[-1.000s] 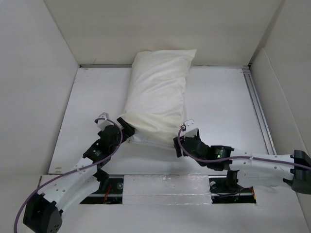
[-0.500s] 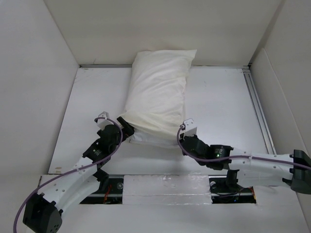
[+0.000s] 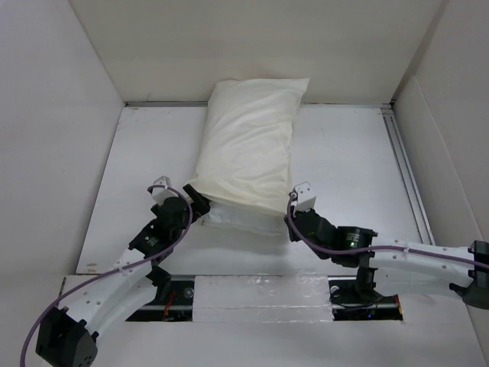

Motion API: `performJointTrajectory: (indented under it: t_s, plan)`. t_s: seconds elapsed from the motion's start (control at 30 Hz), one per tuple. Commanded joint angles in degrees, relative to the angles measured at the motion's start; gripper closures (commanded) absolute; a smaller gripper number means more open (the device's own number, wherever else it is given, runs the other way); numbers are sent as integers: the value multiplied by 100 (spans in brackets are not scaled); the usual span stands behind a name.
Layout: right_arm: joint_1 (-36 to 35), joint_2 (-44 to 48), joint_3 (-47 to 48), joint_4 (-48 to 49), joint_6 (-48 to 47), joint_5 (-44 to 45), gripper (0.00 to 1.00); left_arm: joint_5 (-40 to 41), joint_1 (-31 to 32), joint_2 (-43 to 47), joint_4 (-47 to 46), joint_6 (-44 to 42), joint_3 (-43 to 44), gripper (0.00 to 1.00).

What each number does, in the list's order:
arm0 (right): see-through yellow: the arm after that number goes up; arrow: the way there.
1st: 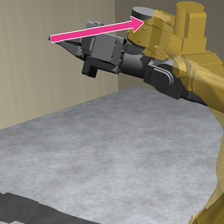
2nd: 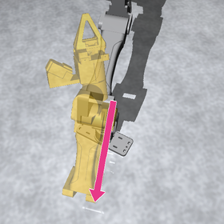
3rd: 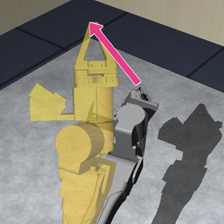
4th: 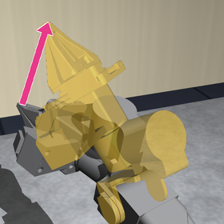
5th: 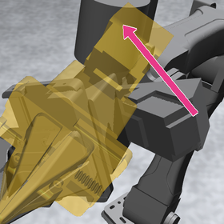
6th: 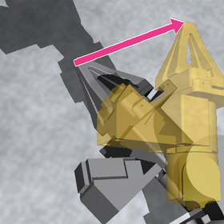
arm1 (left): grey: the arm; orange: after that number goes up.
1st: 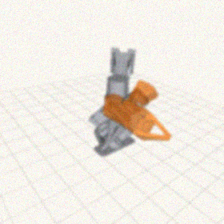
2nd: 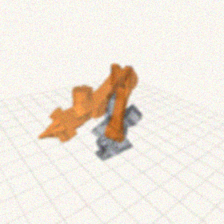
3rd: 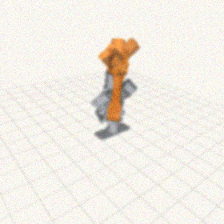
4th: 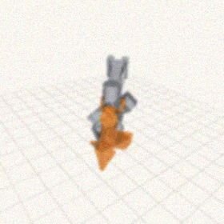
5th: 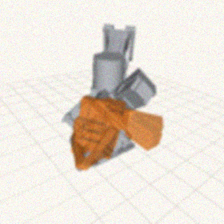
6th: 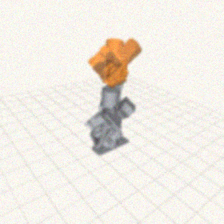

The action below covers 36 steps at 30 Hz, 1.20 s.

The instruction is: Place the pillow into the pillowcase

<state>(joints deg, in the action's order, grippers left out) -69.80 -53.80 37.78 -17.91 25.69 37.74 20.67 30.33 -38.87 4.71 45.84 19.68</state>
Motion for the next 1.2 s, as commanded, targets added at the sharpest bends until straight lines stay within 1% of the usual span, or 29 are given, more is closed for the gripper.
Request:
performJointTrajectory:
  t_s: [0.0, 0.07, 0.13, 0.17, 0.2, 0.23, 0.3, 0.37, 0.43, 0.53, 0.6, 0.67, 0.7, 0.8, 0.87, 0.97, 1.07, 1.1, 1.17]
  plan:
    - [28, -165, 203, -55, 84, 303, 100, 132, -9, 125, 100, -50, 185, 0]
    - [28, -235, 256, -116, 364, 523, 100, -9, -9, 196, 179, 3, 124, 0]
    - [186, -288, 457, -562, 698, 831, 100, -176, -9, 397, 232, 109, -24, 0]
    - [238, -341, 519, -730, 1057, 936, 100, -238, -9, 450, 302, 222, -26, 0]
    - [291, -342, 581, -1097, 1269, 1068, 100, -238, -9, 451, 381, 362, -78, 0]
    - [431, -394, 695, -1266, 1454, 1226, 100, -291, -9, 512, 460, 581, -79, 0]
    - [581, -394, 757, -1477, 1736, 1227, 100, -361, -9, 512, 461, 715, -271, 0]
    - [774, -290, 757, -1531, 1737, 1227, 100, -361, -9, 512, 365, 846, -473, 0]
    - [836, 9, 704, -1251, 1571, 1070, 100, -291, -9, 425, 259, 934, -535, 0]
    - [1196, 369, 625, -1048, 1221, 727, 100, -291, -9, 345, 206, 935, -536, 1]
    - [1495, 449, 625, -1048, 1079, 595, 100, -527, -9, 345, 206, 795, -483, 1]
    - [1706, 449, 704, -1100, 850, 455, 100, -808, -9, 582, 154, 550, -483, 0]
    - [1881, 449, 765, -1100, 797, 323, 100, -1201, -9, 652, 153, 461, -483, 0]
    - [2136, 389, 819, -978, 604, 147, 100, -1740, -9, 820, 415, 346, -333, 0]
    - [2216, 388, 819, -925, 534, 94, 100, -1462, 52, 1056, 740, 442, -263, 0]
    - [2374, 563, 819, -854, 463, -73, 100, -943, 52, 1250, 961, 986, -482, 0]
    - [2506, 722, 819, -802, 314, -354, 100, -530, 52, 1181, 733, 1128, -623, 0]
    - [2567, 809, 819, -749, 157, -407, 100, -424, 52, 1111, 455, 1128, -702, 0]
    - [2620, 863, 871, -827, 94, -521, 100, -134, 52, 839, 181, 1128, -772, 2]
